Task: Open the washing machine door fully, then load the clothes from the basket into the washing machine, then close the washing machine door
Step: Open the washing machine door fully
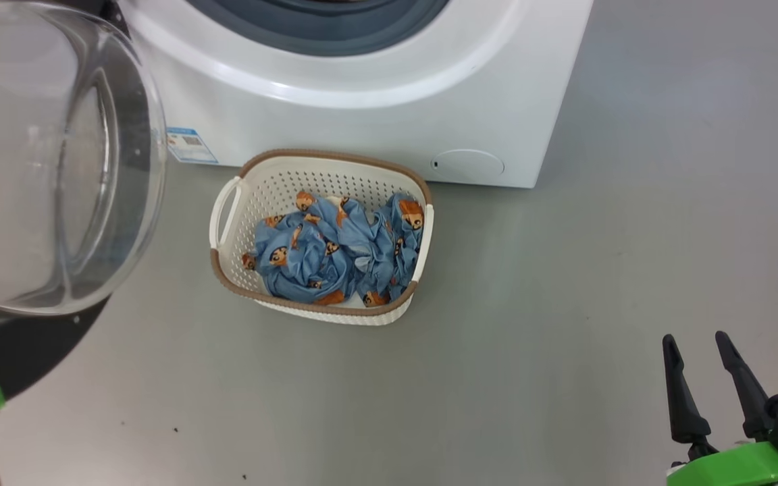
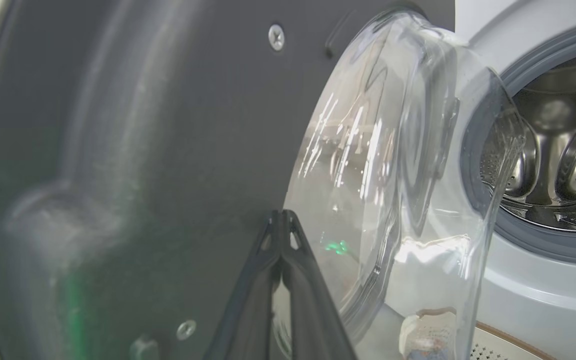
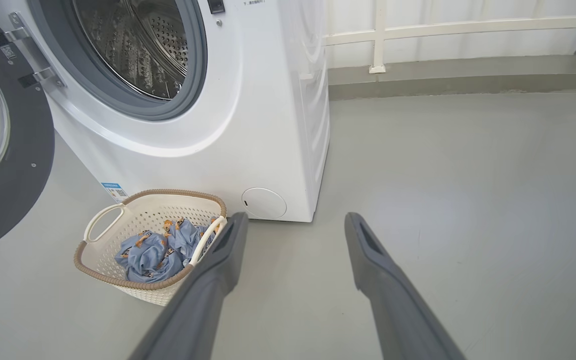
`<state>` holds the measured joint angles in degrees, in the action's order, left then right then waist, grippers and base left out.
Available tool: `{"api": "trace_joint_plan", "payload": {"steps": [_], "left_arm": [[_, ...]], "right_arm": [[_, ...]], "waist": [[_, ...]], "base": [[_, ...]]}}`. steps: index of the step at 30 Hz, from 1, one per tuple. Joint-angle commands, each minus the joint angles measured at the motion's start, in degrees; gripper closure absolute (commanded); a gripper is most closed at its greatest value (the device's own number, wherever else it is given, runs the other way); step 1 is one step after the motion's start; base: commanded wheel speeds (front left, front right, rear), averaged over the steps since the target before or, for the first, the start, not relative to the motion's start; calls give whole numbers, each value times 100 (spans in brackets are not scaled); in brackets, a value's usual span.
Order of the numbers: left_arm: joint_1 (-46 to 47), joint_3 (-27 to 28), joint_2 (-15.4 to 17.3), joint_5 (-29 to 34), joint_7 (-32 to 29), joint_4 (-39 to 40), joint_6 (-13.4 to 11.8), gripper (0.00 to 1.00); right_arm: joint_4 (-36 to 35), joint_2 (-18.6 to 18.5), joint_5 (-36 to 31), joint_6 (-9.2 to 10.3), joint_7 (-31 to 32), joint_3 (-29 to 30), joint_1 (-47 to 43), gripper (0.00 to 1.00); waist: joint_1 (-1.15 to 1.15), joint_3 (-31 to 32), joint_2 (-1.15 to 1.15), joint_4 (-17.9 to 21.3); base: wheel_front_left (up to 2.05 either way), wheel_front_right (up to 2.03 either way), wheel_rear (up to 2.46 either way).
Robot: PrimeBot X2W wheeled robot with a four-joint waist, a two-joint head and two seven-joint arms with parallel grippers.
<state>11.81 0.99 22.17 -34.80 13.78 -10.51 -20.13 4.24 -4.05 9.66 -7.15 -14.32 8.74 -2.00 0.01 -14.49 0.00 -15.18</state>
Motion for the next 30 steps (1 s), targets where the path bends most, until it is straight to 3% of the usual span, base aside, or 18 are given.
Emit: {"api": "trace_joint_plan", "payload": {"steps": [1,20,30], "left_arm": [[291,389,419,-59,54,-68,39,100],[1423,1145,786,-207,119,-1977,779,100],[1401,1611,551,312,121,-2150,1181,100]], "right_arm": [[-165,-96,-28,-34,-68,-100,141,0],[-186,-241,17,-34,-68,-121,318,0],[-187,-212,2,-34,-68,-140,342,0]], "waist": [[0,-131,0,-19],[0,-421,0,52],[0,-341,0,100]], "base": [[0,0,0],[0,0,0],[0,0,0]]}}
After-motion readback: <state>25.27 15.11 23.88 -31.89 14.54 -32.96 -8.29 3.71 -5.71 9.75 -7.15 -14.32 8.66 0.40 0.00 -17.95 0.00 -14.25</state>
